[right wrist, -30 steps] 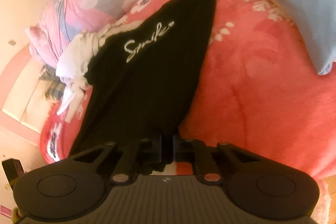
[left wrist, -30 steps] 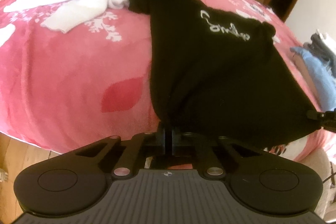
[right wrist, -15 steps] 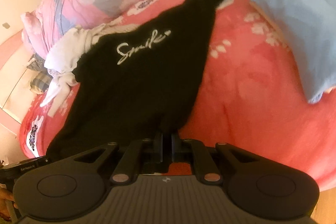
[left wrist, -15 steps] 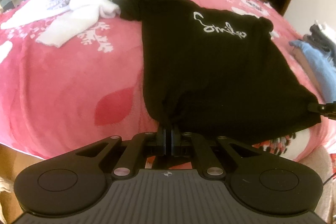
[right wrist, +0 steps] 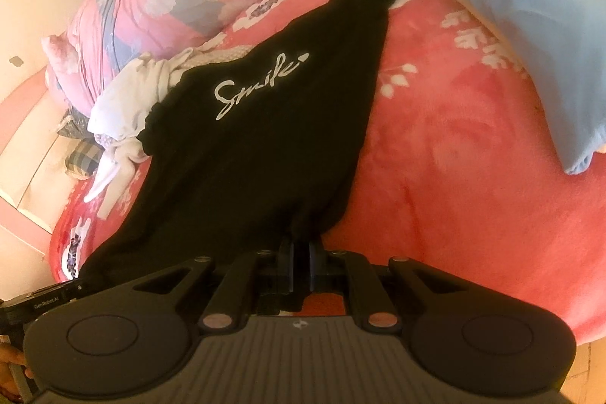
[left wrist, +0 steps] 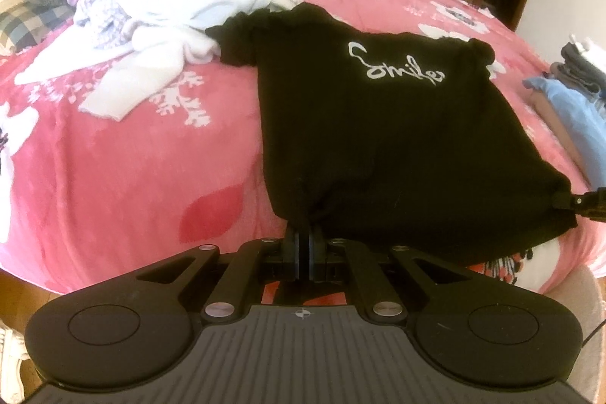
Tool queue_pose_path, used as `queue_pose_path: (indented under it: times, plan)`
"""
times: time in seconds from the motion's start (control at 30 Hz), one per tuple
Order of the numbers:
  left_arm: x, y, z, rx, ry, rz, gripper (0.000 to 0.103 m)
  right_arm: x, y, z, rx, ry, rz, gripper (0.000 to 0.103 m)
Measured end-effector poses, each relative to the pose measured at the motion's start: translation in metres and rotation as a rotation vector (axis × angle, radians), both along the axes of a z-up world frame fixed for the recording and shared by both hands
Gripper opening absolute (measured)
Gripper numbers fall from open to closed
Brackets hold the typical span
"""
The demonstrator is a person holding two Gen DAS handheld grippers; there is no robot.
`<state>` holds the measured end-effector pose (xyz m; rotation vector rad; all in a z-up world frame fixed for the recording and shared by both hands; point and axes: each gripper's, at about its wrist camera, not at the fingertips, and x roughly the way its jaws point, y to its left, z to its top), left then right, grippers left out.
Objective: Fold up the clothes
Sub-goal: 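Hold the shirt hem with both grippers and pull it taut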
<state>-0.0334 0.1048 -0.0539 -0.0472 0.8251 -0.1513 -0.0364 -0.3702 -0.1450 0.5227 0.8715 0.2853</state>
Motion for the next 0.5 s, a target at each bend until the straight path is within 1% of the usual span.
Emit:
queue_pose_path:
  times: [0.1,0.5]
  plan:
    - [-0.0010,-0.0021,0.0028,0.005,-0.003,-0.003,0.003,0.0006,-0.0026,-0.0002,0.018,-0.001,-0.006,0.008]
    - [-0.0026,-0.0026,0.0053,0.004,0.001,0.006,0.003,-0.0014,-0.0026,-0.0002,0.025,-0.004,-0.009,0.008]
